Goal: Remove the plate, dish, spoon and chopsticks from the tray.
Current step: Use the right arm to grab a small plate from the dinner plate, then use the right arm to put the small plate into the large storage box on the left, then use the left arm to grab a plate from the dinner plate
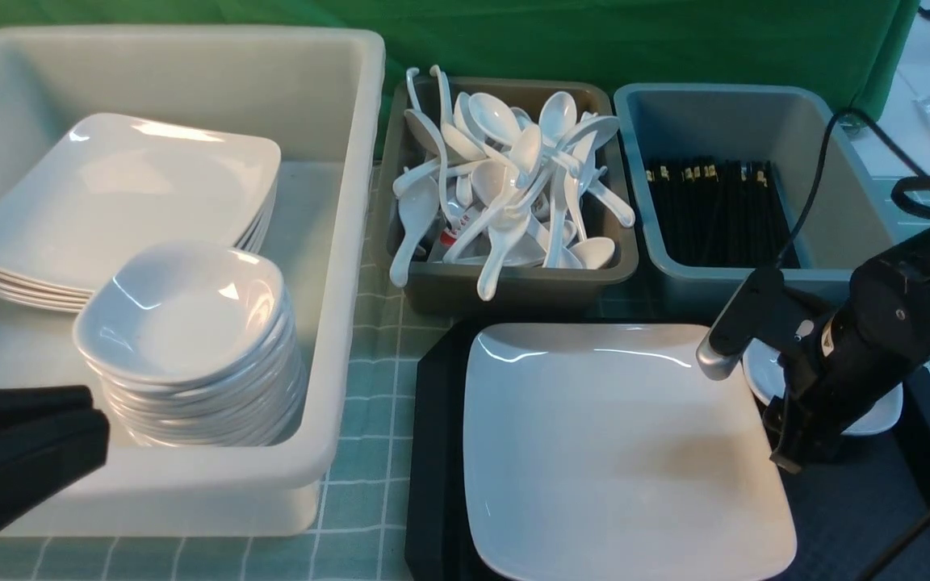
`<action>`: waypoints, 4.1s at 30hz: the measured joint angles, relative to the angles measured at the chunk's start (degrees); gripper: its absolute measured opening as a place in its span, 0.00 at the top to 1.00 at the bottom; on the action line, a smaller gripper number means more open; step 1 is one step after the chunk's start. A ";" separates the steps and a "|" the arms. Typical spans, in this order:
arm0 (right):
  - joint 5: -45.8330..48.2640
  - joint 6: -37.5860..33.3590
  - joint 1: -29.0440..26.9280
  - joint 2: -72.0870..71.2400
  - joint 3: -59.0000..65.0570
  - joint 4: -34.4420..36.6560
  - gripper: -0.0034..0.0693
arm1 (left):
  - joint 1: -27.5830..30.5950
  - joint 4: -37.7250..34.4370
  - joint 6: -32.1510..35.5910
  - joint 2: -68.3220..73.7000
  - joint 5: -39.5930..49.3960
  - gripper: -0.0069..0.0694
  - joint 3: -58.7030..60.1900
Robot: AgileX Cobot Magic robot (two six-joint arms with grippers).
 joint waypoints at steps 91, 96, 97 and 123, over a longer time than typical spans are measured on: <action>42.45 38.53 47.90 -37.61 -14.50 -6.24 0.92 | -16.42 7.80 4.33 28.13 2.27 0.89 -0.13; 42.34 47.29 47.90 -51.50 -1.82 -5.97 0.92 | -26.28 14.87 7.80 43.90 -5.56 0.89 -0.12; 42.34 48.49 47.90 -53.46 -0.33 -5.87 0.92 | -27.56 16.45 8.11 46.07 -7.24 0.89 -0.12; 37.92 53.41 47.90 -71.25 9.52 -4.40 0.88 | -29.64 44.25 15.42 70.23 -30.72 0.37 -0.16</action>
